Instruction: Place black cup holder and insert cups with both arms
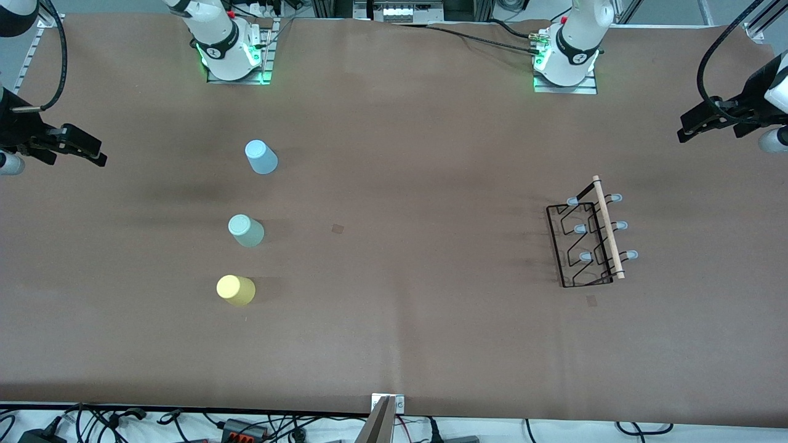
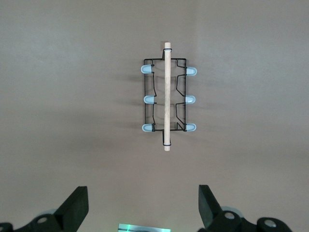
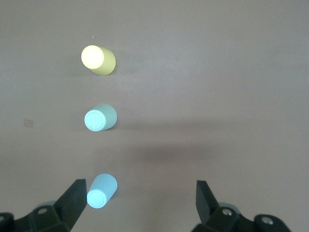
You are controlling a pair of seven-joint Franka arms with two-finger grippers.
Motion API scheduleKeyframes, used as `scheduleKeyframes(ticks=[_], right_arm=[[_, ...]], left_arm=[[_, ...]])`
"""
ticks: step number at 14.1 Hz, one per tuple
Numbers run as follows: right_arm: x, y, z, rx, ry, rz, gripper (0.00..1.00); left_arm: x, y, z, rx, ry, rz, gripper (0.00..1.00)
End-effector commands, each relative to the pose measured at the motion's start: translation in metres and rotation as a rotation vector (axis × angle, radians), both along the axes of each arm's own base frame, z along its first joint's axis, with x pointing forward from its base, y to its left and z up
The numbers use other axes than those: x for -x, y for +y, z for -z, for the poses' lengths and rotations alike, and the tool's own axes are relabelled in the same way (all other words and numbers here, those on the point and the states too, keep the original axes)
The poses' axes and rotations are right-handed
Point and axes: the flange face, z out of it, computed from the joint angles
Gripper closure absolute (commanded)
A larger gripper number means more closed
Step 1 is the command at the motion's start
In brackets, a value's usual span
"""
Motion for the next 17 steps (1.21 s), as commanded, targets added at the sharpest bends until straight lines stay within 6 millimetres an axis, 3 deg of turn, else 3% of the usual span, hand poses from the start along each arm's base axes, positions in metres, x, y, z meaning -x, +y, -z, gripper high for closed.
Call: scheduleKeyframes(ticks=[1,9,12,15,17], right_arm=[[0.009,0.0,-0.008,0.011,0.003,0.003,0.0],[0.005,0.004,-0.002,0.011,0.008,-0.002,0.0],[0.0,0.005,0.009,0.009,0.028,0.0,0.0],[-0.022,0.023,0.059,0.006,0.104,-0.033,0.0],[-0.03,0.034,0.083,0.004,0.153,-0.039,0.0]], left_arm=[[0.002,0.007,-0.004,0.013,-0.011,-0.006,0.0],[-0.009,0.0,0.013,0.018,0.02,0.01,0.0],[-0.04,-0.016,0.07,0.07,0.095,0.022,0.0],[-0.074,-0.013,0.14,0.079,0.117,0.014,0.0],[-0.084,-0.016,0.171,0.085,0.139,0.018,0.0]])
